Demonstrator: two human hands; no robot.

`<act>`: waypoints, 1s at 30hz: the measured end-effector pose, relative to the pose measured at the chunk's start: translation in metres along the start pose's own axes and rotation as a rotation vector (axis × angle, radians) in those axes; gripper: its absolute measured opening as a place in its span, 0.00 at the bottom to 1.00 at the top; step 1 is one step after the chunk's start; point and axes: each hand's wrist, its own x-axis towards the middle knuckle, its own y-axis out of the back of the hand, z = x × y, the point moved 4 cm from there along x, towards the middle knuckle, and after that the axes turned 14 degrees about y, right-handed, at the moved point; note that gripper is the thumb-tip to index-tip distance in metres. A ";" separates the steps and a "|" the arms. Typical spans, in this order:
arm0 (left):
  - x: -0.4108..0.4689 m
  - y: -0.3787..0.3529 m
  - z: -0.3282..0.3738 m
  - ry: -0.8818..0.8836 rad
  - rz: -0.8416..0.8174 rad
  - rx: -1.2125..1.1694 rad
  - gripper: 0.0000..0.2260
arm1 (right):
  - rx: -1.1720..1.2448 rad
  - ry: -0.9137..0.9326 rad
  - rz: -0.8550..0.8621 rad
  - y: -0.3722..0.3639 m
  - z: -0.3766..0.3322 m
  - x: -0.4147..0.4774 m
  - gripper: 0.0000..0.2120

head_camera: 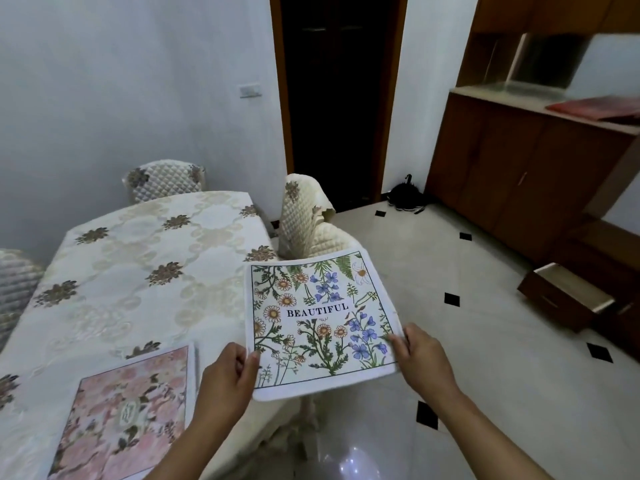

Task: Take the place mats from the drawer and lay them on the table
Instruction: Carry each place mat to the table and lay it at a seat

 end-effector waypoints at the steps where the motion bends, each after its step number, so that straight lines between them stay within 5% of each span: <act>1: 0.003 -0.006 0.006 0.002 -0.001 0.004 0.14 | 0.006 0.008 -0.003 0.002 0.007 0.005 0.15; 21: 0.173 -0.165 0.140 -0.002 -0.056 0.001 0.14 | 0.017 -0.080 -0.040 0.010 0.170 0.213 0.19; 30: 0.198 -0.187 0.134 0.253 0.254 -0.002 0.14 | 0.057 0.266 -0.263 -0.051 0.182 0.373 0.18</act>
